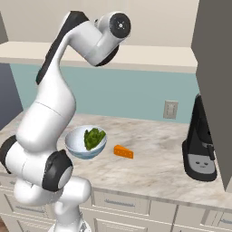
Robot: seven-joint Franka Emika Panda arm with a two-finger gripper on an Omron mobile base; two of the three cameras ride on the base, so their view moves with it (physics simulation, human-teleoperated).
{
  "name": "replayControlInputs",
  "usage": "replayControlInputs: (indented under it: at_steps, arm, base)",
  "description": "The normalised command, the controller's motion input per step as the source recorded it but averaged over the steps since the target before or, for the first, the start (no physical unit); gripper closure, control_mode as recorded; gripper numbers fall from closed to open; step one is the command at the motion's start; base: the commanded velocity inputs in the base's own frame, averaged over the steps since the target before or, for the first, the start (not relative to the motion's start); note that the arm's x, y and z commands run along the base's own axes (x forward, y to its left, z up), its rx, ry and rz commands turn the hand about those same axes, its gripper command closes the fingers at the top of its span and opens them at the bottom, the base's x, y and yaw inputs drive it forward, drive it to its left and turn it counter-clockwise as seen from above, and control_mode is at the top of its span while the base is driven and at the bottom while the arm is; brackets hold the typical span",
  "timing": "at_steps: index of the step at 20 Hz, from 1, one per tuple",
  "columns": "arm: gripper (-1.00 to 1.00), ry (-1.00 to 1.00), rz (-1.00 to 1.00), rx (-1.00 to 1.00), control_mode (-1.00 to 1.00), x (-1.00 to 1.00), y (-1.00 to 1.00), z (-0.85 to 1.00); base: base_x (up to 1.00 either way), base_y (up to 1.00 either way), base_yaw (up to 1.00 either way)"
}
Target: Pick the cheese from the fridge and the cheese grater from the cabinet and place them next to the salad bowl.
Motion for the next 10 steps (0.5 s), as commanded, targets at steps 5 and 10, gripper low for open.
replayControlInputs:
  at_steps: [5, 10]
  arm:
    - [1.00, -0.02, -0.07, 0.00, -1.00, -0.67, -0.05, 0.00]
    - [1.00, 0.00, -0.04, -0.02, -1.00, -0.79, -0.09, 0.00]
  base:
    - [0.00, 0.00, 0.00]
    - [0.00, 0.00, 0.00]
